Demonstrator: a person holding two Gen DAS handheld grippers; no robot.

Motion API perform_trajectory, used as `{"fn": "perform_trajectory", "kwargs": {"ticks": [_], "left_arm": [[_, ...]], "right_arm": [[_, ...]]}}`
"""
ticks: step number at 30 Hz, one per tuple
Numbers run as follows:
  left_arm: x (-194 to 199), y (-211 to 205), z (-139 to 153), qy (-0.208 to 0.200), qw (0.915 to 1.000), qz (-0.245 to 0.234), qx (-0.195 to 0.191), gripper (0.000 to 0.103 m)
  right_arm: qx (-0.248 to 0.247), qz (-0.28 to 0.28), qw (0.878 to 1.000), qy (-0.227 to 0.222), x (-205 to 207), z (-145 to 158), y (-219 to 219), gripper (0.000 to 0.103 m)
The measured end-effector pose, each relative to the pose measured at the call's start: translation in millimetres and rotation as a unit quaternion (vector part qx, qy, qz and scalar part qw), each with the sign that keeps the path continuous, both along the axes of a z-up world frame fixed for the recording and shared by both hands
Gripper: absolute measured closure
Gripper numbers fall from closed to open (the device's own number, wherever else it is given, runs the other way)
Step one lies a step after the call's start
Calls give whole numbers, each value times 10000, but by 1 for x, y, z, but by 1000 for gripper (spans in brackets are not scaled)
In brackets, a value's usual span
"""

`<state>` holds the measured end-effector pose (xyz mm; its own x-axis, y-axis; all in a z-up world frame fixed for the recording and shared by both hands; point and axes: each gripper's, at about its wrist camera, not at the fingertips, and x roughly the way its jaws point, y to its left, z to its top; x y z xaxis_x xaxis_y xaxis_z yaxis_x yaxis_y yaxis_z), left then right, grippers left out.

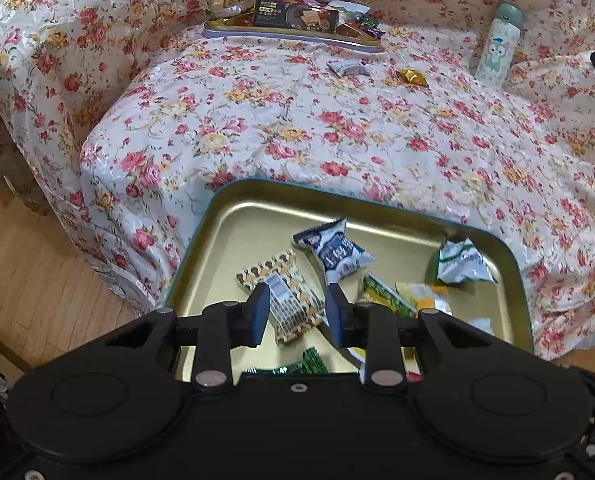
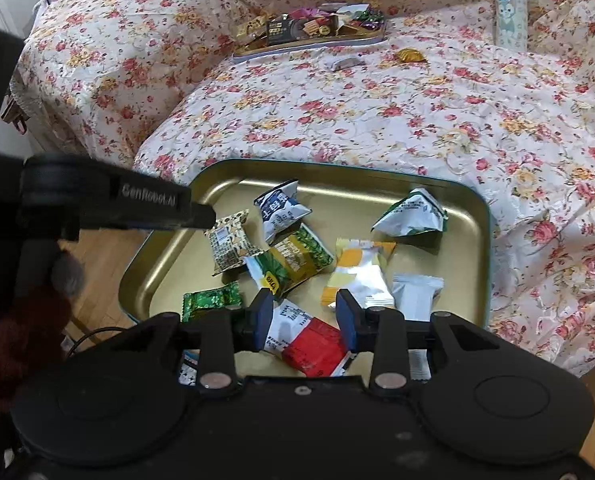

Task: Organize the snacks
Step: 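Open the left tool dropping the dark blue packet while the right tool releases the red-white packet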

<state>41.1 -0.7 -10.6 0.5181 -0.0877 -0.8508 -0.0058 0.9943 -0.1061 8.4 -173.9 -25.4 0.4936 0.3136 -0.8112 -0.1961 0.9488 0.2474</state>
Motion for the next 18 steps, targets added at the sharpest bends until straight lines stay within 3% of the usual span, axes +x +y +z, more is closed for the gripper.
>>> {"fn": "perform_trajectory", "kwargs": {"ticks": [12,18], "left_arm": [[-13,-4,-10,72,9996,163,238,64],[-17,-11,-13,110,9994,21,316,64]], "right_arm": [[-345,-367,9987,-108,-6,2,-2,65],[-448,-465,9978,-136,-8,2,0,65]]}}
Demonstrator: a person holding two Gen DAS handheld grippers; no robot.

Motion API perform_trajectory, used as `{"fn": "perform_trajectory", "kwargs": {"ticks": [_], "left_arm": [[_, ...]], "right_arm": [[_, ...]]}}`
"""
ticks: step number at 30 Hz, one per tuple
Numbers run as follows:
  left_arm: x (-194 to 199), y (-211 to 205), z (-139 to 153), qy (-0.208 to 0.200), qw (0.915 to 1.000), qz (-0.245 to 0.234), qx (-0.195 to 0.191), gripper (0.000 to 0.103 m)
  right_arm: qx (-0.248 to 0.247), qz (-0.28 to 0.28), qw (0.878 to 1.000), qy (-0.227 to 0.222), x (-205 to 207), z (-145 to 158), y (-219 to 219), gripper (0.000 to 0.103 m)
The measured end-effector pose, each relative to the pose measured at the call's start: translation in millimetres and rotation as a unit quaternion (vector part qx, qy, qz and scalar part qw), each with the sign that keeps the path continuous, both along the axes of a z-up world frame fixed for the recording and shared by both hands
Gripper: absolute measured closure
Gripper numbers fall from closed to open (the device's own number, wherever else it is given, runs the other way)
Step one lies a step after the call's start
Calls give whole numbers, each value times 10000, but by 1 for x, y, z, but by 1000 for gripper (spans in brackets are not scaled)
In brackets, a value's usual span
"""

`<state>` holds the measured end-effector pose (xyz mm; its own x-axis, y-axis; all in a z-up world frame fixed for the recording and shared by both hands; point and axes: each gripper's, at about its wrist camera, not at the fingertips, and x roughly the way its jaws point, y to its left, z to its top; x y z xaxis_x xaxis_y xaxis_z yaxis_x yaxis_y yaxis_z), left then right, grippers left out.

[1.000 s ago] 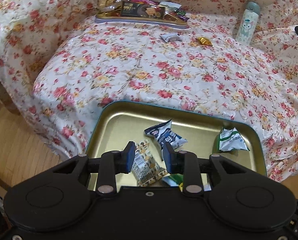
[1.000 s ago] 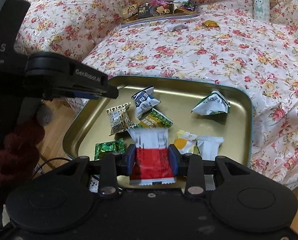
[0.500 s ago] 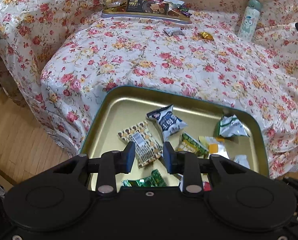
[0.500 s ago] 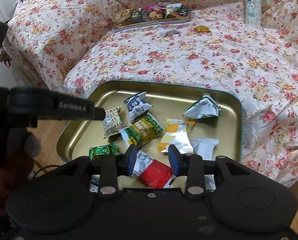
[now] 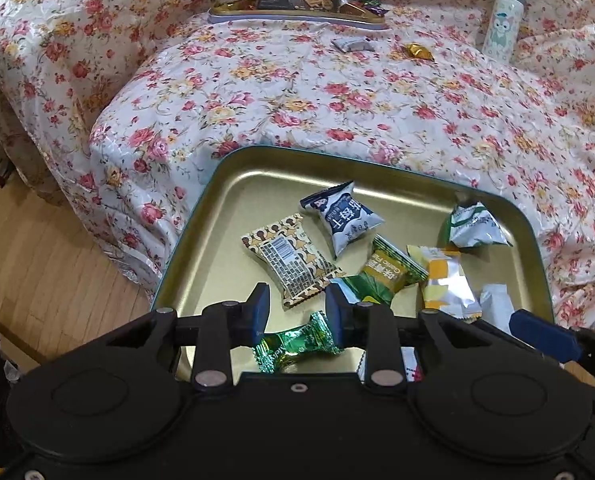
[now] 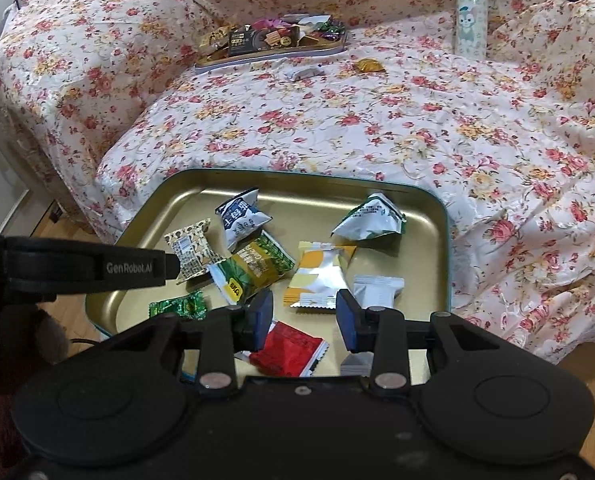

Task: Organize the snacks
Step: 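Open the left tool dropping the dark blue packet while the right tool releases the red-white packet, then move both open tools toward the loose snacks on the sofa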

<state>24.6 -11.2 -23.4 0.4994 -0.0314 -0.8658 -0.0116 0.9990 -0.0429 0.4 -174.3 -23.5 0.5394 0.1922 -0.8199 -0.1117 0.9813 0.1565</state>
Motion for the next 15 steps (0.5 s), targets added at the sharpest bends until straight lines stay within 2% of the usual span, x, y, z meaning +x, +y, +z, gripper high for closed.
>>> {"fn": "perform_trajectory", "kwargs": {"ticks": [15], "left_arm": [[-1,3,-1,58,10000,23,-51,64]], "right_arm": [[64,-248,9997,55,0,-2,-4,65]]}}
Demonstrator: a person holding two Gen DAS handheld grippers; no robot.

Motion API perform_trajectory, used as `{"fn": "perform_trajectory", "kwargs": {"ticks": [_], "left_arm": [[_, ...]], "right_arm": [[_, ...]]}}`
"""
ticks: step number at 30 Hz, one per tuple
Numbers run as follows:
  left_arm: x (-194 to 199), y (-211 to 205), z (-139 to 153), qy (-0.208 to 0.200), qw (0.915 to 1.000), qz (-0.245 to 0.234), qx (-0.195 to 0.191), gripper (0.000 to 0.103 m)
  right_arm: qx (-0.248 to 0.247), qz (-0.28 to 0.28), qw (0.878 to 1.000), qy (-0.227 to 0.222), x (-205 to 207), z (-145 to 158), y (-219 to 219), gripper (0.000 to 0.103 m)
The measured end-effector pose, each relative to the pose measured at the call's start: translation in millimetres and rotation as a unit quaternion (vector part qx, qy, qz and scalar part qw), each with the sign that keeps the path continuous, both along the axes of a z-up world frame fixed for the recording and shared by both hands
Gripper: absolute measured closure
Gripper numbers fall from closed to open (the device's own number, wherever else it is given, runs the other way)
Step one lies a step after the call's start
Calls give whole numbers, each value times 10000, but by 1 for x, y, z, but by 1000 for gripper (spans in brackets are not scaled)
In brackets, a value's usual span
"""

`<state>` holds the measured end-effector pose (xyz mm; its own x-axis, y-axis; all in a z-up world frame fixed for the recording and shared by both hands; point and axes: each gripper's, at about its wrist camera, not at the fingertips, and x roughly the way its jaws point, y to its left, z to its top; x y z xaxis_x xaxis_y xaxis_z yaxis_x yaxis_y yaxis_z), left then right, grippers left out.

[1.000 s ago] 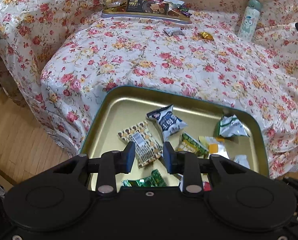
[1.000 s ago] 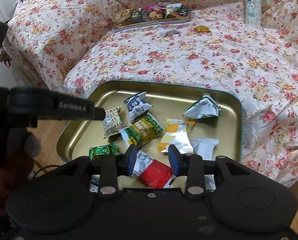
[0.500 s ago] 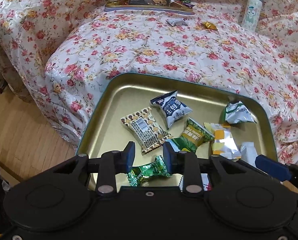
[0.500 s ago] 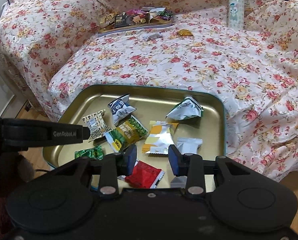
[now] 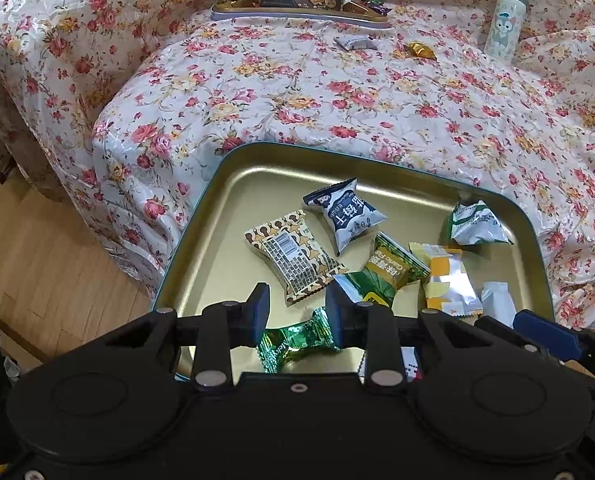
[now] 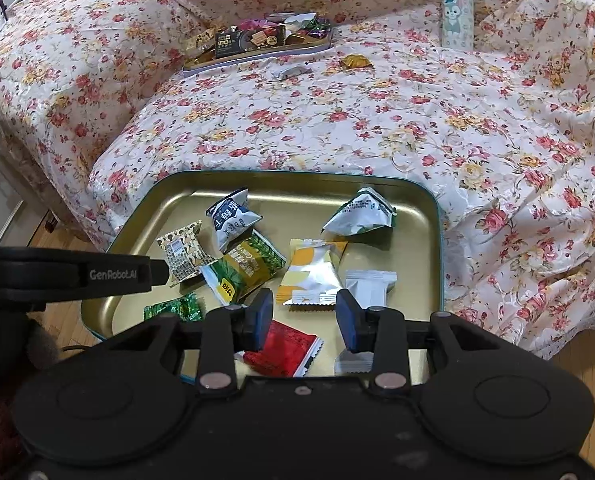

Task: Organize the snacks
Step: 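Move both open tools toward the loose snacks on the sofa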

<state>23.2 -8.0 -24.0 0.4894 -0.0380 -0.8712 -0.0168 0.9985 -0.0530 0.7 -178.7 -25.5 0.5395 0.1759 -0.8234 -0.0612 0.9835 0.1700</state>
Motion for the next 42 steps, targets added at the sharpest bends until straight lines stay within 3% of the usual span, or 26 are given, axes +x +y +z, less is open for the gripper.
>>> {"fn": "perform_trajectory", "kwargs": {"ticks": [13,23,37,42], "left_arm": [[8,22,7,-155,9997,182,-104,64],[45,29,20,-181,9998,-72,16,64],[147,17,30,-535,9953,-751,298,64],[187,9,25,-698,9913,-1106,173,64]], "right_arm": [[-206,-175,9994,-234,5,4,-1,65],[269,-219,9994,-52,31,11,-13,65],[300,-328,9987,-230,132,31,-34,65],[327,-329,9987,-221,178,27,-36,65]]}}
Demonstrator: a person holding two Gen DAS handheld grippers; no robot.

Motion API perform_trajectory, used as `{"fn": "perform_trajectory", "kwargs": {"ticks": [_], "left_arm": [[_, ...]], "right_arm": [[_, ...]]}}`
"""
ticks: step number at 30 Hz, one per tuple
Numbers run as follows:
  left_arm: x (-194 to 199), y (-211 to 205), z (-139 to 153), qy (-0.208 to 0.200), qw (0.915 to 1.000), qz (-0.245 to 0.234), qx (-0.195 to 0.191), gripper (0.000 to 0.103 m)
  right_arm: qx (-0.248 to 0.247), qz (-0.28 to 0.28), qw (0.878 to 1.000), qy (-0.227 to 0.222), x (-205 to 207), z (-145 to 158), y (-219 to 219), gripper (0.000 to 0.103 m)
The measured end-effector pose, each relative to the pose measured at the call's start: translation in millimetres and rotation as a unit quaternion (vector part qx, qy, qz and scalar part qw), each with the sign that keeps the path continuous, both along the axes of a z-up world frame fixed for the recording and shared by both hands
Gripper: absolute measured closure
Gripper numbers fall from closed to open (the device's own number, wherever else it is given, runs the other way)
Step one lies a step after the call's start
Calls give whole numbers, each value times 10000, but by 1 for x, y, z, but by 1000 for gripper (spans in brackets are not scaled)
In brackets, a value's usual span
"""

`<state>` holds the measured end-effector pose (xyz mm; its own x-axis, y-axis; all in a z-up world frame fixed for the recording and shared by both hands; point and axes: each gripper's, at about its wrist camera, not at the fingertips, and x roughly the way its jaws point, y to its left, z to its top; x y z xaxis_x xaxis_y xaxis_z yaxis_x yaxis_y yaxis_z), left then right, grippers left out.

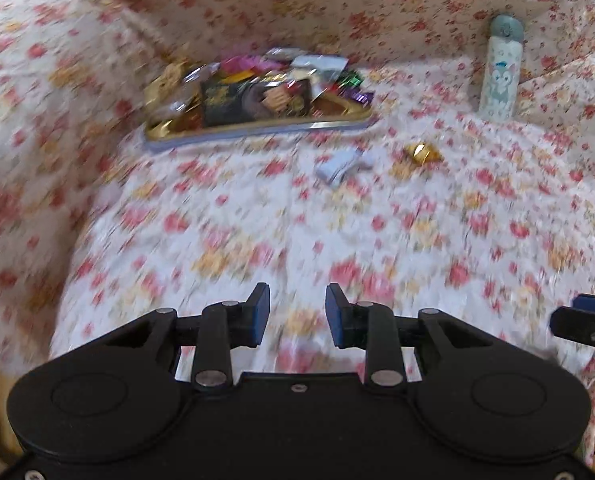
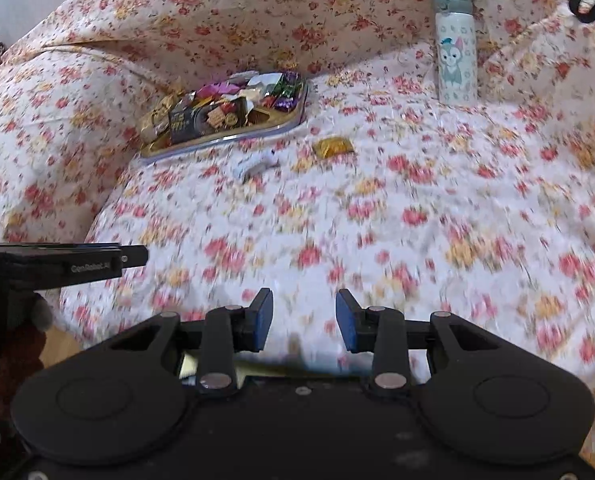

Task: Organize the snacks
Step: 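Move both open tools toward the loose snacks on the sofa, then close the left tool on the white hawthorn strip while the right tool approaches the gold candy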

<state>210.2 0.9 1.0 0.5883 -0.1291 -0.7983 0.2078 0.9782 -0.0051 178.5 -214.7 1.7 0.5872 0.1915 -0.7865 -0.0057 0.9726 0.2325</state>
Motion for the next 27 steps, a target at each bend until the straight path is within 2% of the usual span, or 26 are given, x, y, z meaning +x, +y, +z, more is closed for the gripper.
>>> {"fn": "perform_trajectory", "kwargs": {"ticks": [6,9,13,20,27], "left_arm": [[44,-7,-9,-251,9992,-263,-163,64],[67,-12,-18,-364,9984,-420,-90,64],[87,-22,-28,-557,9948,-857,-21,64],[116,-38,-50,-646,9855,-1539,-307,64],[129,-42,-61,-748,9825,-1666,-373,64]], "right_arm": [[68,-32,9999,84,56,-13,-4,65],[175,-109,9995,231,81,-23,-8,65],[184,-223,9991,315,109,-37,-12,65],[355,-422,9977,403,137,-54,-19,65],[389,-432,9977,335,157,-57,-19,65]]}}
